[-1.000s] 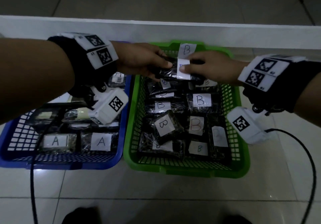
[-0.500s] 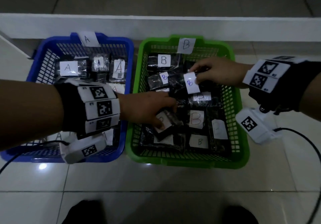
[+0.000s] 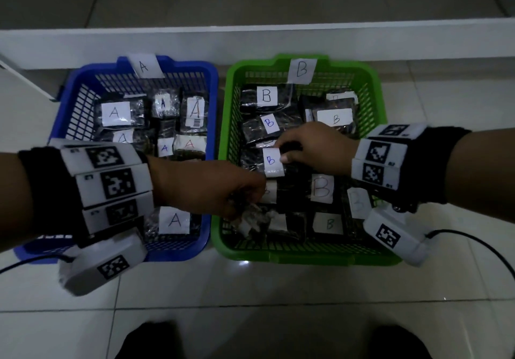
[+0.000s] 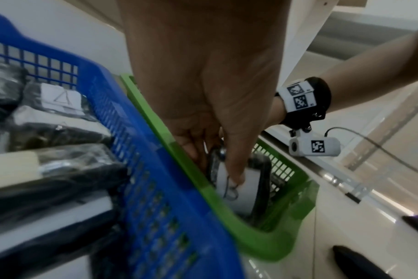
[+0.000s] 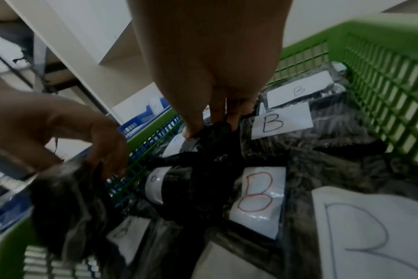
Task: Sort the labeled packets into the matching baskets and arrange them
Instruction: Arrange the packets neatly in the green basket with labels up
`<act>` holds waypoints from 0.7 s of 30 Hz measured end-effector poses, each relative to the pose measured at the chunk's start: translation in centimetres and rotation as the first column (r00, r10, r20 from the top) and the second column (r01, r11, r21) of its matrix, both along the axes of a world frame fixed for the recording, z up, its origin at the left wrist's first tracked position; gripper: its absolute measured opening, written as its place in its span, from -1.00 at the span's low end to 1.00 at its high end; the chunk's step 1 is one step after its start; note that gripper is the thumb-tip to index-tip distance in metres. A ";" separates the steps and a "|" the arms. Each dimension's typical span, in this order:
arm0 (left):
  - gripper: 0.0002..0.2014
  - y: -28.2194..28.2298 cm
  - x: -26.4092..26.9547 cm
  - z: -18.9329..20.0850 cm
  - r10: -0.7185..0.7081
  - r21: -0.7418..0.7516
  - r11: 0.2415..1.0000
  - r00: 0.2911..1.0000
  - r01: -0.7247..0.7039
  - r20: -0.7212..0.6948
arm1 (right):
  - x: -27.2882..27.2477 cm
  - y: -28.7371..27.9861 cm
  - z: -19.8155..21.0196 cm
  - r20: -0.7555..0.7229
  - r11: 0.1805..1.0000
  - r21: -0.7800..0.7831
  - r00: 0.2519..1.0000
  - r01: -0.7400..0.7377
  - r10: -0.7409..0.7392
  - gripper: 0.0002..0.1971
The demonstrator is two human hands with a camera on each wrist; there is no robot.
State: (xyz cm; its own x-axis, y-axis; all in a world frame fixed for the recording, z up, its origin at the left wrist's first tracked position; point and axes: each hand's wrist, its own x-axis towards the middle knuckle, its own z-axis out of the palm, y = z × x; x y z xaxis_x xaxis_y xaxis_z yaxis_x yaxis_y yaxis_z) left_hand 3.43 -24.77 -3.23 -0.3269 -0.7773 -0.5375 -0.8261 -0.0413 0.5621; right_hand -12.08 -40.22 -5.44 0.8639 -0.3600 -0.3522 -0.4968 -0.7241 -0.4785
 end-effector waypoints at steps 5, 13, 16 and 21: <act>-0.72 0.1 0.5 0.8 0.047 -0.104 0.993 0.999 -0.047 0.002 | -0.2 1.1 -0.5 -0.060 0.946 -0.302 0.993 -0.114 0.100 -0.65; -0.70 -1.4 0.6 0.9 0.089 -0.101 0.991 0.996 -0.086 0.025 | -0.4 1.8 -1.7 0.078 0.988 -0.156 0.997 -0.018 0.030 -0.85; -0.73 -2.4 1.0 1.2 0.287 -0.072 0.953 0.955 -0.293 -0.079 | -0.3 1.0 -0.1 0.187 0.966 0.101 0.949 0.239 -0.255 -0.87; -0.71 -4.8 0.9 1.1 0.545 -0.010 0.827 0.807 -0.561 -0.228 | -0.1 -1.1 3.2 -0.123 0.589 0.722 0.906 0.362 -0.406 -0.66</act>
